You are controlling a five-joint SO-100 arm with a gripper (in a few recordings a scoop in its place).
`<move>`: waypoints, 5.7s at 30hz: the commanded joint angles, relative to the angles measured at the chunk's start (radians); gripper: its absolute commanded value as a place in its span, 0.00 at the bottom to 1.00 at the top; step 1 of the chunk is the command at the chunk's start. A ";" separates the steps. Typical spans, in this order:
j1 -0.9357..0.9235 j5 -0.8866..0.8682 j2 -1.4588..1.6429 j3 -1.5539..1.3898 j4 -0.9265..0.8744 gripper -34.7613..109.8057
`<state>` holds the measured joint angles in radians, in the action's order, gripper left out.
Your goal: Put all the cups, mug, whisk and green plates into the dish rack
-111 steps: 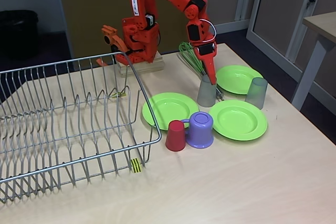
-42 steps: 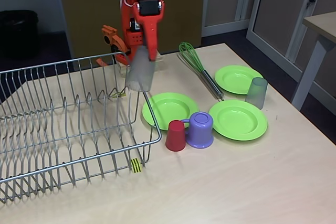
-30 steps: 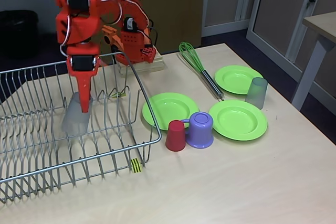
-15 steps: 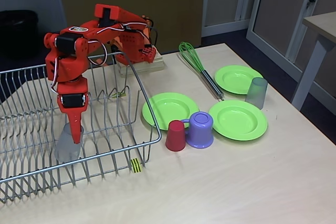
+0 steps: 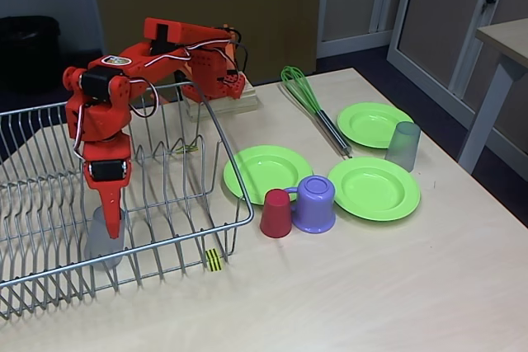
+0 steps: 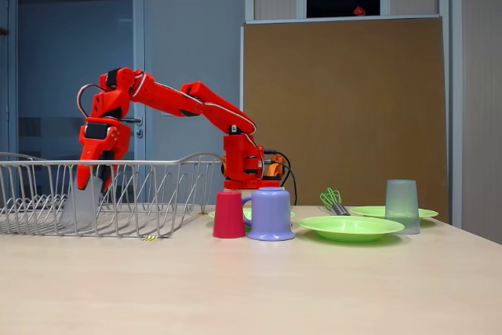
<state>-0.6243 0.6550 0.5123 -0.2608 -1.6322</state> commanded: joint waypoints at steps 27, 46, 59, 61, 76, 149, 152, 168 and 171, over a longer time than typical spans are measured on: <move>0.058 0.003 0.339 -0.118 -0.104 0.45; 0.709 -0.411 0.676 -0.485 -0.095 0.44; 0.957 -0.793 0.606 -0.706 0.044 0.49; 0.966 -0.818 0.597 -0.738 0.077 0.49; 0.914 -0.882 0.511 -0.836 0.135 0.54; 0.163 -0.299 0.449 -0.433 -0.052 0.40; 0.155 -0.295 0.354 -0.382 -0.046 0.41; 0.107 -0.268 0.104 -0.118 -0.069 0.41; 0.098 -0.261 0.091 -0.097 -0.072 0.41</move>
<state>-0.5016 0.3712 0.5783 -0.4004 -1.6874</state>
